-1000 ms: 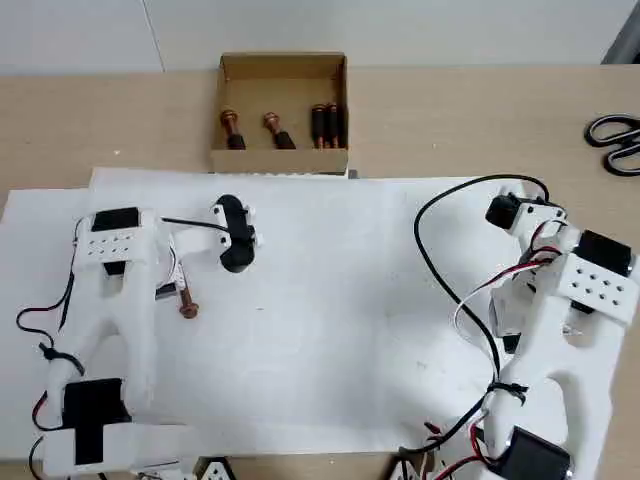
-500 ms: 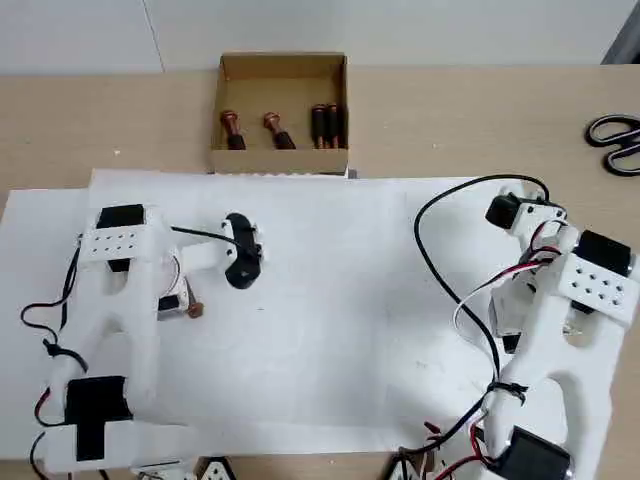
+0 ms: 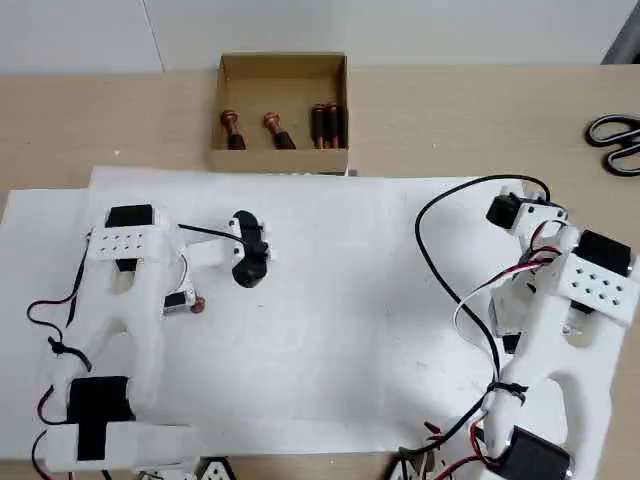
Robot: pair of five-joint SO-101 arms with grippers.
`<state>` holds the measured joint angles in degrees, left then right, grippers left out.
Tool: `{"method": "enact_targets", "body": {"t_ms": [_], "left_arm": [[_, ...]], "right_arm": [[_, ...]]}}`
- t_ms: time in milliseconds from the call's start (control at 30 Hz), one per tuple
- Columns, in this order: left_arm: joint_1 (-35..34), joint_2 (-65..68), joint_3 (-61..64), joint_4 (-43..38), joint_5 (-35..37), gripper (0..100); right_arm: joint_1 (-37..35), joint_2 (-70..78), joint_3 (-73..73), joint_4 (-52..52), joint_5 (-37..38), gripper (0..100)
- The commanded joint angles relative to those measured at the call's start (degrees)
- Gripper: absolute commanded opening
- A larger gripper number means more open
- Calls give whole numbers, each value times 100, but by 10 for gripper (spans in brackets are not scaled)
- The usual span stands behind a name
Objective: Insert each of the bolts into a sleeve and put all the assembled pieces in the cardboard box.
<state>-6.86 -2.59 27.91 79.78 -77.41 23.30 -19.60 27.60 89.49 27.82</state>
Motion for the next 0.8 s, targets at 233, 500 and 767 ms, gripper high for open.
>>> {"method": "enact_targets", "body": {"t_ms": [233,500,767], "left_arm": [[651,-79,-154,-220,-958,6],[448,-88,-769,-220,-712,7],[202,-88,-1490,-211,-712,54]], "right_arm": [[40,-215,-35,84,-70,10],[40,-215,-35,171,-97,10],[40,-215,-35,171,-105,10]]}}
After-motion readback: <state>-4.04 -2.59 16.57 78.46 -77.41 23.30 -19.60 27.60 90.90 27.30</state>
